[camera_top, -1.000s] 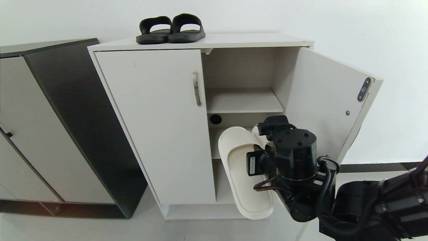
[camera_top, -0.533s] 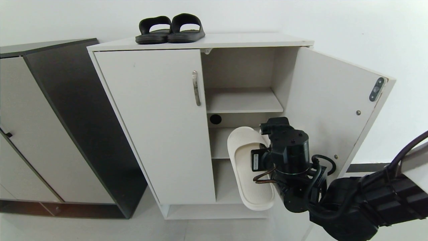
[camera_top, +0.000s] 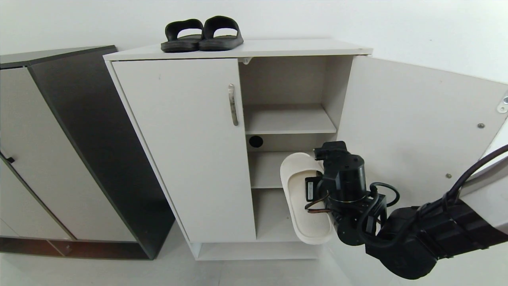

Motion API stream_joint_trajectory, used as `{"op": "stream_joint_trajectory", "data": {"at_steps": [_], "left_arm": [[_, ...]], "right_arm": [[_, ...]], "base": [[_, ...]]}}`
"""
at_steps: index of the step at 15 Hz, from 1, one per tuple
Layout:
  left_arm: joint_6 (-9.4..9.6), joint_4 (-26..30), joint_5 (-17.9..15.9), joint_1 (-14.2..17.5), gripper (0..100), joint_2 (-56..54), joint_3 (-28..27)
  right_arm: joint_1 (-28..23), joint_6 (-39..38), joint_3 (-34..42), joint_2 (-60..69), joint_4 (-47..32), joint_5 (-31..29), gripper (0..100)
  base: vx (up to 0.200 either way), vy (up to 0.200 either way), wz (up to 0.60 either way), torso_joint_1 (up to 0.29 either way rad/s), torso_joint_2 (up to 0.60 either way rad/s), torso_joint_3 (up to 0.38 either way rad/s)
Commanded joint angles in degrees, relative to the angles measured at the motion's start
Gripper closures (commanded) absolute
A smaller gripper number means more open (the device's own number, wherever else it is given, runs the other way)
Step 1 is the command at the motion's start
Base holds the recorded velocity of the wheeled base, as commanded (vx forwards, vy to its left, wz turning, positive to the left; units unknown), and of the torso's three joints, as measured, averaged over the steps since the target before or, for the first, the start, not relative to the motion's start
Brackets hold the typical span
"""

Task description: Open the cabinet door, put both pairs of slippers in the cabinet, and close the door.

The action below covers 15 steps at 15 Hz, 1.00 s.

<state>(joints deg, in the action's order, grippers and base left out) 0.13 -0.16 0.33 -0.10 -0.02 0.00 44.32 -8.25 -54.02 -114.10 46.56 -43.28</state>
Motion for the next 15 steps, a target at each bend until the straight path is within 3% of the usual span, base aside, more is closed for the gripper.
{"op": "stream_joint_trajectory", "data": {"at_steps": [1, 8, 15], "left_arm": [[0.04, 0.0, 0.0, 0.0, 100, 0.0, 0.0], [0.04, 0.0, 0.0, 0.0, 100, 0.0, 0.0], [0.22, 0.0, 0.0, 0.0, 100, 0.0, 0.0]], "right_arm": [[-0.6, 0.0, -0.1, -1.3, 0.0, 0.0, 100], [-0.7, 0.0, -0.6, -2.2, 0.1, 0.0, 100], [1.1, -1.4, -4.7, -10.3, 4.5, 4.5, 100]], "base": [[0.000, 0.000, 0.00, 0.000, 0.00, 0.000], [0.000, 0.000, 0.00, 0.000, 0.00, 0.000], [0.000, 0.000, 0.00, 0.000, 0.00, 0.000]]}}
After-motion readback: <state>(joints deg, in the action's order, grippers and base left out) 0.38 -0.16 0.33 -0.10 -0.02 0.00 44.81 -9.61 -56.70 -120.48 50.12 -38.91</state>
